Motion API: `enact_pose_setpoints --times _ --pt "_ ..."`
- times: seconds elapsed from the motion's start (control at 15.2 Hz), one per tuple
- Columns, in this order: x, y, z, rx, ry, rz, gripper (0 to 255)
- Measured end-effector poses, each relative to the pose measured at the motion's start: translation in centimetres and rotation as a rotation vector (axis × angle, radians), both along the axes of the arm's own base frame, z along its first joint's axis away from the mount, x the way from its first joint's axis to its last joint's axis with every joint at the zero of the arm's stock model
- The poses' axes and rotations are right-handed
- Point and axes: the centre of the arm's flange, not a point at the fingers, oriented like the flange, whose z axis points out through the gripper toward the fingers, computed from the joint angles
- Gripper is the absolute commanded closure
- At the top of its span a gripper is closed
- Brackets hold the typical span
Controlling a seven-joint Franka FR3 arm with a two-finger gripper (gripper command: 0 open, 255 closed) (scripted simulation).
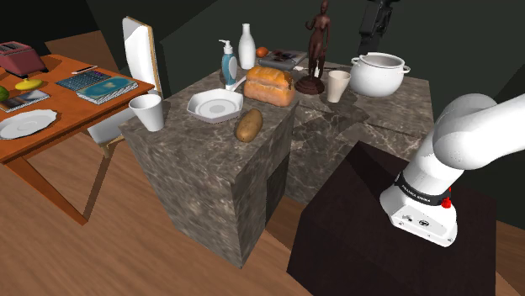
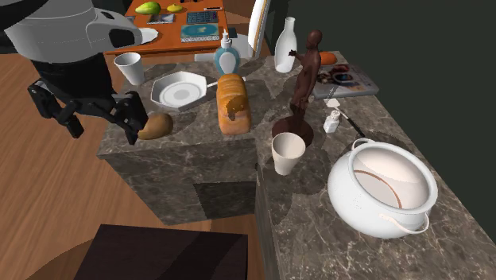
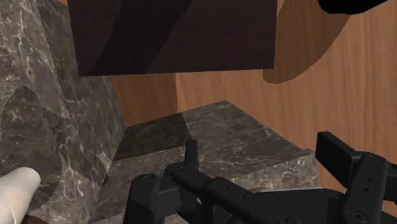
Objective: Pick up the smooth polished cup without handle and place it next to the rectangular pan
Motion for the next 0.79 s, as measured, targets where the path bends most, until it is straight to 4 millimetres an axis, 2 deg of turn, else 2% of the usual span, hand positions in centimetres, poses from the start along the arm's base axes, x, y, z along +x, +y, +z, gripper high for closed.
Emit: enact_pose_setpoints --times 0.07,0.2,0.79 --pt "0.0 0.0 0.0 0.0 0.0 0.0 0" --pt "0.5 -1.2 -0.7 0.0 -0.002 0.0 0" --pt "4.5 -10.8 -5.7 -0.002 -0.017 -0.002 0"
